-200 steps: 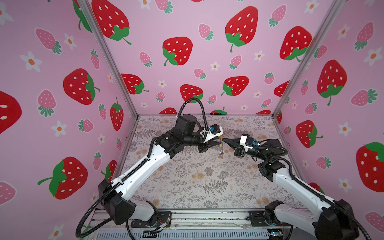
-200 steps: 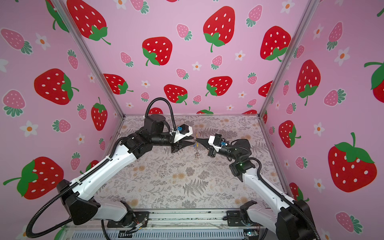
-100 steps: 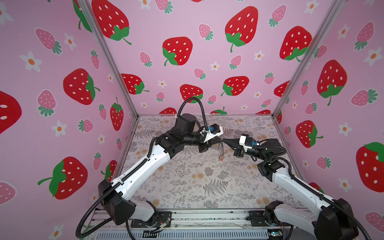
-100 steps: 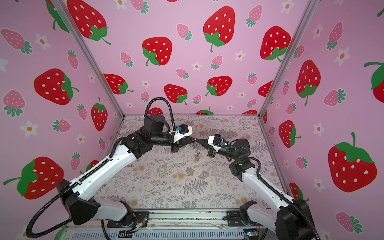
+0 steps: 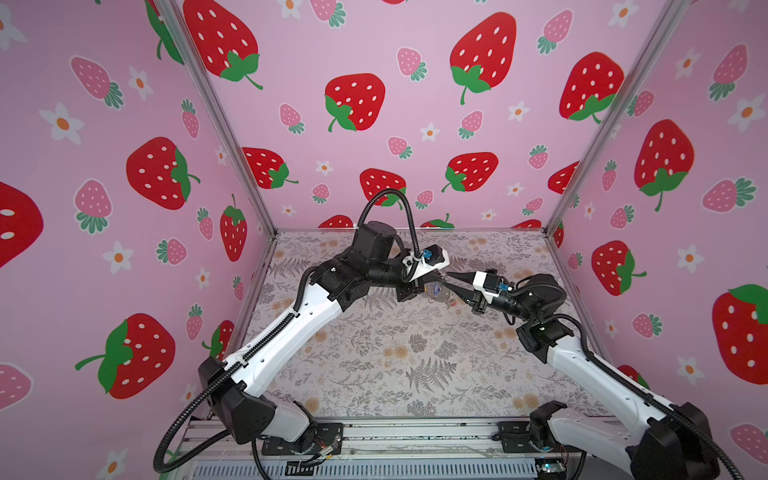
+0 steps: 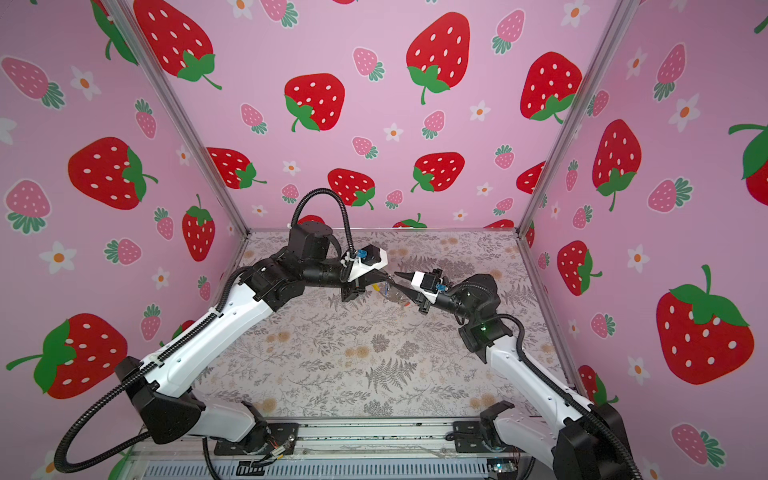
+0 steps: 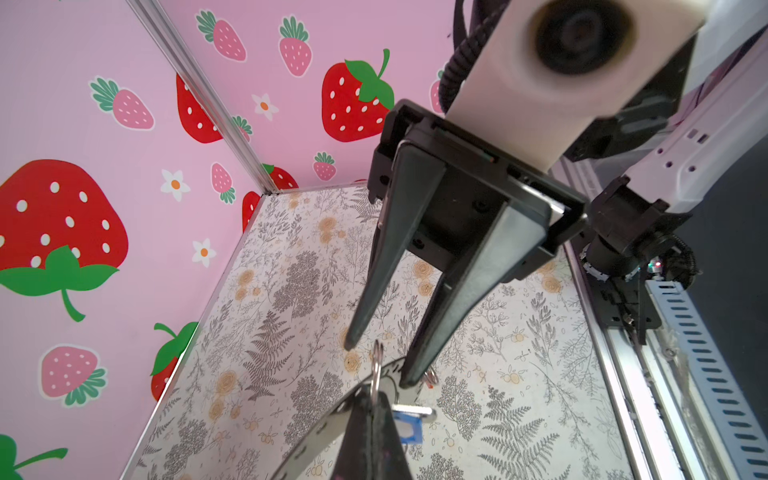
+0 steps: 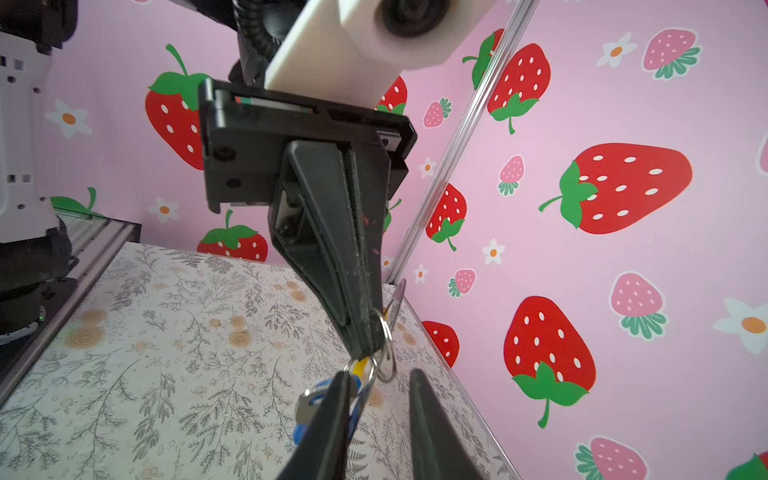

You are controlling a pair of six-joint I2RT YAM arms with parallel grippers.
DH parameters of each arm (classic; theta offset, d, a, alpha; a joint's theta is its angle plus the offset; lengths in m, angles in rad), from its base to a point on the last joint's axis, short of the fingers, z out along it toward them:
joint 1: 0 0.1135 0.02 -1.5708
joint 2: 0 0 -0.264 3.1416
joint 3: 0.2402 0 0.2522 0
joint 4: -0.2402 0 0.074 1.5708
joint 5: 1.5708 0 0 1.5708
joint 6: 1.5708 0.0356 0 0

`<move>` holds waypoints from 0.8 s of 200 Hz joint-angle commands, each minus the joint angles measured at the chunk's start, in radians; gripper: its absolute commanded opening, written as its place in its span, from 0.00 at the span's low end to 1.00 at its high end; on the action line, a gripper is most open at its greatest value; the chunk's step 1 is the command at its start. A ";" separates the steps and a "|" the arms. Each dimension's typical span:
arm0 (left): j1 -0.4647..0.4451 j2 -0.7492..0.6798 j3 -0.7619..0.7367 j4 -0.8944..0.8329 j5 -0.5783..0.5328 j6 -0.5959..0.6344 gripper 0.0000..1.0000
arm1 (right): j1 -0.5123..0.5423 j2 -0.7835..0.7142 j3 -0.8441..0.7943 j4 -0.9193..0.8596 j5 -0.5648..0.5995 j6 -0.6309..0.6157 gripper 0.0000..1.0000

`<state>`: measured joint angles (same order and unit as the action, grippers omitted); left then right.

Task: Put the keys on the keyring

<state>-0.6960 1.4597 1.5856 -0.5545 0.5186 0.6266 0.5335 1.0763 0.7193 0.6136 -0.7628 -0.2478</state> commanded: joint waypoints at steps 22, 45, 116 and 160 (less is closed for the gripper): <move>-0.064 0.047 0.145 -0.185 -0.200 0.122 0.00 | -0.005 -0.046 0.063 -0.158 0.051 -0.147 0.33; -0.093 0.073 0.192 -0.237 -0.270 0.148 0.00 | -0.003 -0.055 0.076 -0.189 0.059 -0.173 0.32; -0.145 0.122 0.273 -0.300 -0.401 0.165 0.00 | -0.004 -0.071 0.080 -0.242 0.074 -0.241 0.25; -0.157 0.137 0.297 -0.315 -0.410 0.163 0.00 | -0.004 -0.070 0.065 -0.205 0.058 -0.213 0.19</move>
<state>-0.8406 1.5932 1.8271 -0.8391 0.1234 0.7650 0.5335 1.0248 0.7677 0.3782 -0.6884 -0.4583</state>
